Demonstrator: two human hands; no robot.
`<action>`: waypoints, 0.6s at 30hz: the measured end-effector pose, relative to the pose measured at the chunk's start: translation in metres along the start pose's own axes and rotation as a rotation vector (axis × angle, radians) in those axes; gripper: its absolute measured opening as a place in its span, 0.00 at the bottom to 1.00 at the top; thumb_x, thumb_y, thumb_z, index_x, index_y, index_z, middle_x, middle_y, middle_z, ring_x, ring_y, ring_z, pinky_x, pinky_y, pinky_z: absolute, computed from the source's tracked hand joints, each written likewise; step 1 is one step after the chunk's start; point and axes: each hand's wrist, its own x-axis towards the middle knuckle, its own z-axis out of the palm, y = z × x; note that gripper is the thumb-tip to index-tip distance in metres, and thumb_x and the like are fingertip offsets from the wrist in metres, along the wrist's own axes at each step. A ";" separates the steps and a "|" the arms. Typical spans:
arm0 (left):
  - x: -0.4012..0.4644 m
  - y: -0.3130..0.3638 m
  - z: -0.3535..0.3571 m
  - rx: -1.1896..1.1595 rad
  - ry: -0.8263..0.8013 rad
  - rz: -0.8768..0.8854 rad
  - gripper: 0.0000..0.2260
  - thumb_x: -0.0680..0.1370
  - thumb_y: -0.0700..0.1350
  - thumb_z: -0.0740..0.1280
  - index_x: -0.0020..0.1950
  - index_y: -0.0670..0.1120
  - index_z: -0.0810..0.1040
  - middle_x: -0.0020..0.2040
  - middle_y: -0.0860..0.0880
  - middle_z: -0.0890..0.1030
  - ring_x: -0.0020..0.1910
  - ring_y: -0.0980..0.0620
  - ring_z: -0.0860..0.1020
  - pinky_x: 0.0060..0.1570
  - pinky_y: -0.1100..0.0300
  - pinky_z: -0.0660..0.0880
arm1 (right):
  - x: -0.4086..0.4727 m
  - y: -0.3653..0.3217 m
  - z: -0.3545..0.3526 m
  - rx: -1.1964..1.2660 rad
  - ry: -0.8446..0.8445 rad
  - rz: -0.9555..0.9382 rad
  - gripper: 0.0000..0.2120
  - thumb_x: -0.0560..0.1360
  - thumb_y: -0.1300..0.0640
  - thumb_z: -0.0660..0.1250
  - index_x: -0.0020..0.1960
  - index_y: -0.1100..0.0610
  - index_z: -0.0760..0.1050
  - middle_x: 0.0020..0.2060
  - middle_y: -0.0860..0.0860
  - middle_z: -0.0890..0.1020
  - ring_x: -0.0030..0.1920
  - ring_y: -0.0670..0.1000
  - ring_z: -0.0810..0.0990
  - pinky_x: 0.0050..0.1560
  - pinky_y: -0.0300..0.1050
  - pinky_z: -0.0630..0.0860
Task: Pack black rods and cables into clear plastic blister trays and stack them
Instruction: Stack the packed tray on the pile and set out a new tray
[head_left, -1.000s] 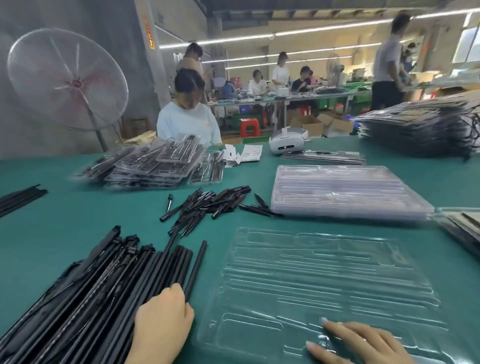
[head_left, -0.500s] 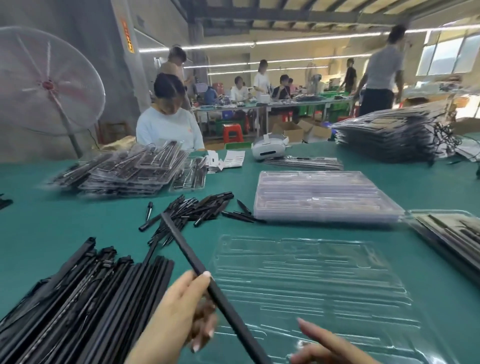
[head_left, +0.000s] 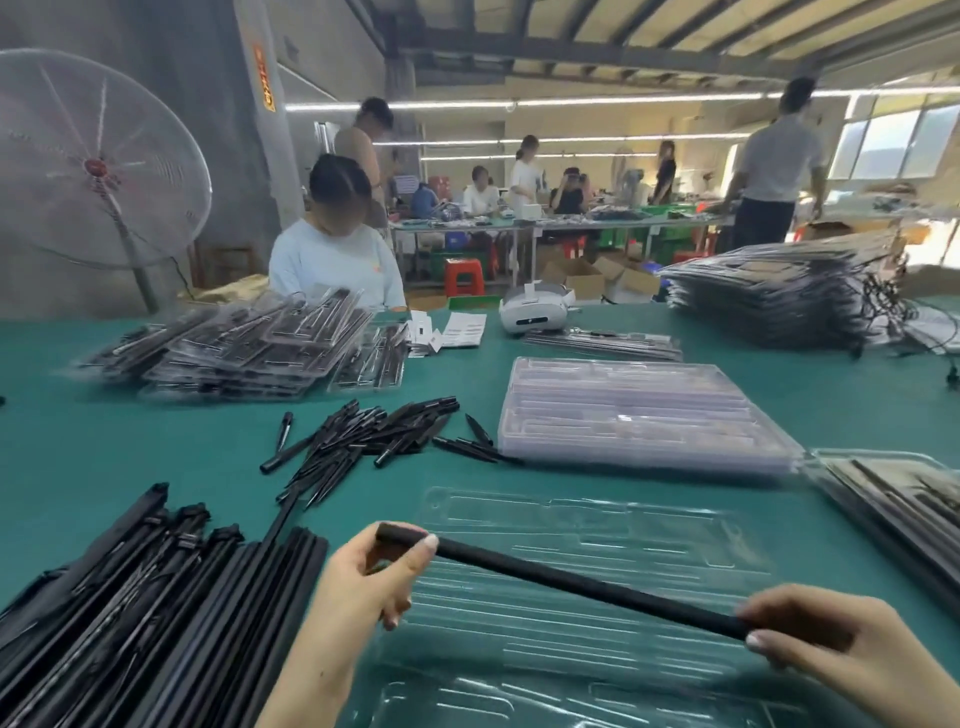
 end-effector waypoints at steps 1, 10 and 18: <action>0.000 -0.004 -0.002 -0.015 -0.010 -0.015 0.12 0.62 0.49 0.74 0.41 0.45 0.82 0.33 0.44 0.79 0.24 0.55 0.70 0.21 0.66 0.66 | -0.001 0.006 -0.001 -0.077 0.021 -0.016 0.10 0.60 0.55 0.76 0.41 0.46 0.85 0.32 0.51 0.84 0.30 0.47 0.81 0.35 0.34 0.77; -0.004 -0.027 0.002 0.661 0.099 0.287 0.09 0.71 0.43 0.75 0.36 0.56 0.80 0.34 0.58 0.81 0.31 0.58 0.73 0.33 0.70 0.69 | -0.007 0.034 -0.005 -0.390 0.055 -0.149 0.09 0.63 0.55 0.75 0.41 0.43 0.83 0.39 0.38 0.81 0.39 0.37 0.79 0.40 0.24 0.71; -0.006 -0.038 0.006 0.924 0.043 0.359 0.10 0.72 0.38 0.74 0.43 0.54 0.81 0.46 0.58 0.72 0.43 0.61 0.74 0.45 0.68 0.69 | -0.008 0.035 -0.002 -0.392 0.087 -0.152 0.05 0.67 0.41 0.72 0.41 0.40 0.81 0.41 0.37 0.78 0.43 0.37 0.78 0.45 0.24 0.69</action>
